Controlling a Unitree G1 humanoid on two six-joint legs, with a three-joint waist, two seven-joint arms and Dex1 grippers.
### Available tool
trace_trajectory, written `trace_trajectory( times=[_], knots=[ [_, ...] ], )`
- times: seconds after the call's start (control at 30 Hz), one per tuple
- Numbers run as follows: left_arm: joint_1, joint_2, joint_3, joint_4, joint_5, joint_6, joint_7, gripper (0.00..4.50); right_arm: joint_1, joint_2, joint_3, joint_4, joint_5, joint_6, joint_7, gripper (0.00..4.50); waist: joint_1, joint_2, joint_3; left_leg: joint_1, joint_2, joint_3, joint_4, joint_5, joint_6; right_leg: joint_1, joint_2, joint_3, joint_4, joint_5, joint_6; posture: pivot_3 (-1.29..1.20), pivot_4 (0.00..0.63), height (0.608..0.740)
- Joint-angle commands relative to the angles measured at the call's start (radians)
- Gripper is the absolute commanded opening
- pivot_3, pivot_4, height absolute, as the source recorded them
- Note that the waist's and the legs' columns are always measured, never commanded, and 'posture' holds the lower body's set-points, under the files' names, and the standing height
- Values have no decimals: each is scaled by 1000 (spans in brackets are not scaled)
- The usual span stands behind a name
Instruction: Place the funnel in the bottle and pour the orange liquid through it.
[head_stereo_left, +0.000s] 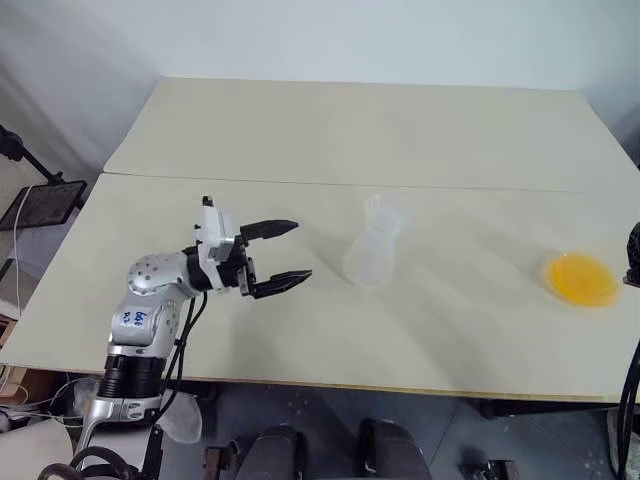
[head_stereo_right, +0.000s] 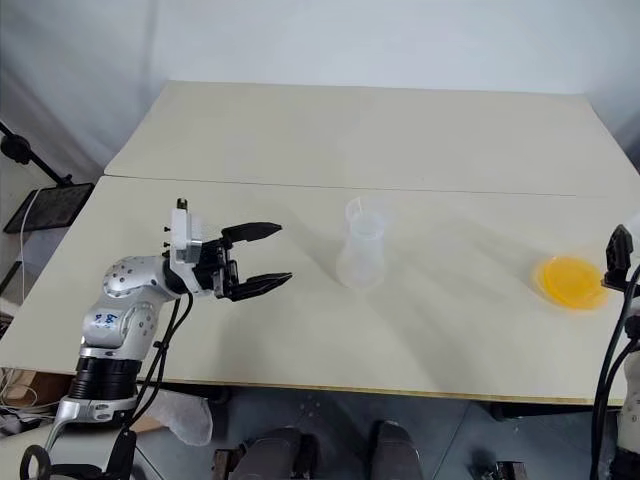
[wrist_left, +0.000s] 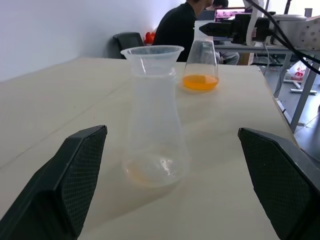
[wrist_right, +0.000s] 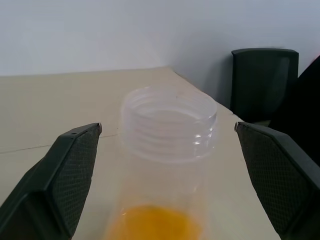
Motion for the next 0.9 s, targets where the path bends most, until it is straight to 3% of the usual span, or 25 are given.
trace_trajectory(
  times=[0.03, 0.3, 0.53, 0.9],
  knots=[
    [4, 6, 9, -49, -25, 1, 12, 4470, -21, -15, -29, -5, -8, 11, -15, 4500, 0, 0, 0, 0, 0, 0, 0, 0, 0, 0, 0, 0, 0, 0, 0, 0, 150, 740],
    [1, 0, 0, -56, -26, 4, 19, 4470, -45, -3, -23, 12, 0, 23, 8, 4500, 0, 0, 0, 0, 0, 0, 0, 0, 0, 0, 0, -1, 0, 0, 0, 0, 150, 740],
    [5, -2, 0, -69, -25, 3, 30, 4500, -69, -6, -11, 49, -12, 21, 22, 2758, -1, 0, 0, -1, 0, 0, 0, 0, 0, 0, 0, -2, -1, 0, 0, 0, 150, 740],
    [9, 5, 9, -76, -27, 2, 43, 4500, -98, 3, 32, 2, -41, -101, 133, 2759, -2, 1, 0, -1, 0, 0, 0, 0, 0, 0, 0, -2, -2, 0, 0, 0, 150, 740]
  ],
)
